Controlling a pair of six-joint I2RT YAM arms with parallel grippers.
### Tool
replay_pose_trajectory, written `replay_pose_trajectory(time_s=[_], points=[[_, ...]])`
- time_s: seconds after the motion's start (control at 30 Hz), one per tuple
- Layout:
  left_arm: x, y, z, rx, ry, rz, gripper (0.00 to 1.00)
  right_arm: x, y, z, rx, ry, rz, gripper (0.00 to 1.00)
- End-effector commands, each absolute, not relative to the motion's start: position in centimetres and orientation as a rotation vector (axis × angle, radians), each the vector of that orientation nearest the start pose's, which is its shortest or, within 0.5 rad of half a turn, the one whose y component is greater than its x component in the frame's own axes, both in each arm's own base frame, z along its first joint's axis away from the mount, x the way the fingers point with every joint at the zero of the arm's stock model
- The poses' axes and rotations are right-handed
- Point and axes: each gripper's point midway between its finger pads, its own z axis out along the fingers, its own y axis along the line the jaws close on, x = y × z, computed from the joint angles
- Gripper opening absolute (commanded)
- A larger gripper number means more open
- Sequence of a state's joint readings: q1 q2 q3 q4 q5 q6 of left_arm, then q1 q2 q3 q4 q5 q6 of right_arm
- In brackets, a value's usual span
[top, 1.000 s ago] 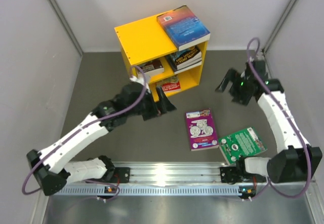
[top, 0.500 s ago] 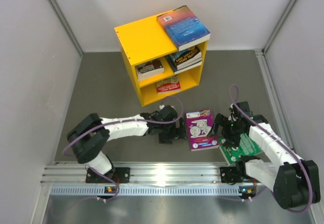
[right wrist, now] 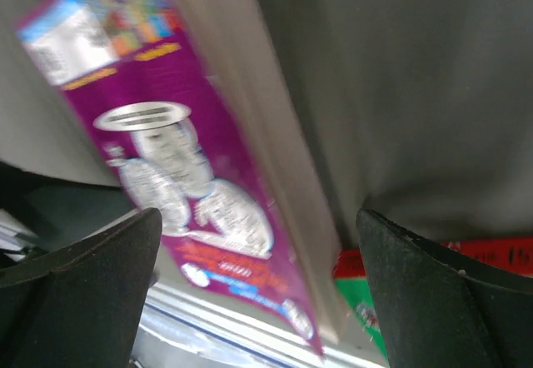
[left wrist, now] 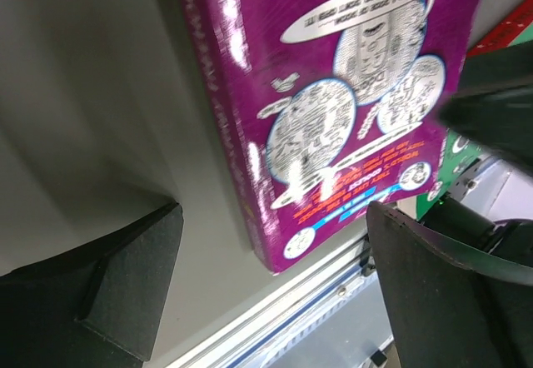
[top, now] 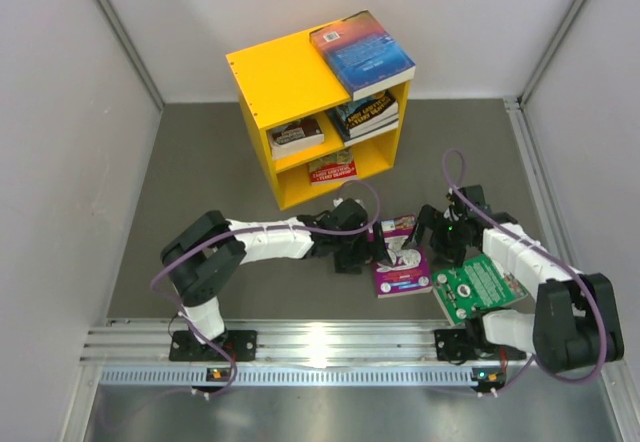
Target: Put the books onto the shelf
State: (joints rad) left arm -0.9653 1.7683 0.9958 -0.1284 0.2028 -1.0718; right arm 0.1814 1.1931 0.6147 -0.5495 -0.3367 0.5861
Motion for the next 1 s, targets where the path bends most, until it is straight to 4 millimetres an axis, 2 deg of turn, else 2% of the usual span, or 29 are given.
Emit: replay_pose_trajectory(time_s=[0.0,0.1,0.13,0.17,0.23,0.27,0.3,0.37,0.4,0.5,0.57,0.6,0.67,0.73,0.9,0.93,0.97], points=[[18.4,-39.7,3.8,-0.032,2.788,-0.997,0.97,22.1,13.3,3.4,0.389,2.702,0.735,1.00],[17.8,-40.0,3.3,-0.052,2.796,-1.060,0.97,20.3,15.3,1.7,0.364,2.749,0.820,1.00],[18.1,-40.7,3.8,-0.055,2.758,-1.122,0.97,20.1,16.1,1.3,0.378,2.736,0.867,1.00],[18.0,-40.8,3.9,-0.057,2.754,-1.146,0.97,19.2,17.4,1.3,0.341,2.746,0.935,0.97],[17.4,-40.8,3.5,-0.069,2.765,-1.195,0.97,18.6,18.7,1.3,0.360,2.717,1.025,0.86],[17.4,-41.3,3.9,-0.060,2.734,-1.249,0.97,18.1,19.4,1.8,0.342,2.709,1.086,0.81],[17.2,-41.1,3.4,-0.071,2.743,-1.256,0.97,18.0,19.7,2.1,0.361,2.700,1.106,0.66],[17.1,-41.5,4.0,-0.082,2.716,-1.324,0.97,18.1,20.2,3.4,0.328,2.653,1.155,0.51],[17.0,-41.3,3.8,-0.094,2.724,-1.325,0.97,18.3,20.3,4.3,0.317,2.623,1.173,0.40],[17.0,-40.8,4.0,-0.087,2.728,-1.310,0.96,18.3,20.1,6.0,0.311,2.597,1.162,0.15],[17.3,-40.4,4.6,-0.087,2.715,-1.296,0.96,17.9,19.5,6.6,0.323,2.625,1.110,0.05],[17.2,-40.1,4.7,-0.082,2.720,-1.280,0.96,18.3,19.4,8.1,0.285,2.590,1.101,0.04],[17.3,-39.5,5.9,-0.085,2.692,-1.282,0.96,18.0,18.9,9.1,0.290,2.594,1.076,0.03],[17.4,-38.9,6.8,-0.093,2.675,-1.275,0.96,18.5,19.1,12.0,0.285,2.507,1.128,0.02],[18.8,-37.0,12.1,-0.180,2.501,-1.345,0.97,18.1,21.0,18.4,0.310,2.355,1.413,0.00],[19.0,-36.7,13.9,-0.183,2.453,-1.378,0.97,17.8,21.3,19.2,0.310,2.337,1.457,0.00],[19.2,-36.5,14.6,-0.195,2.428,-1.388,0.97,17.8,21.5,19.9,0.319,2.312,1.495,0.00]])
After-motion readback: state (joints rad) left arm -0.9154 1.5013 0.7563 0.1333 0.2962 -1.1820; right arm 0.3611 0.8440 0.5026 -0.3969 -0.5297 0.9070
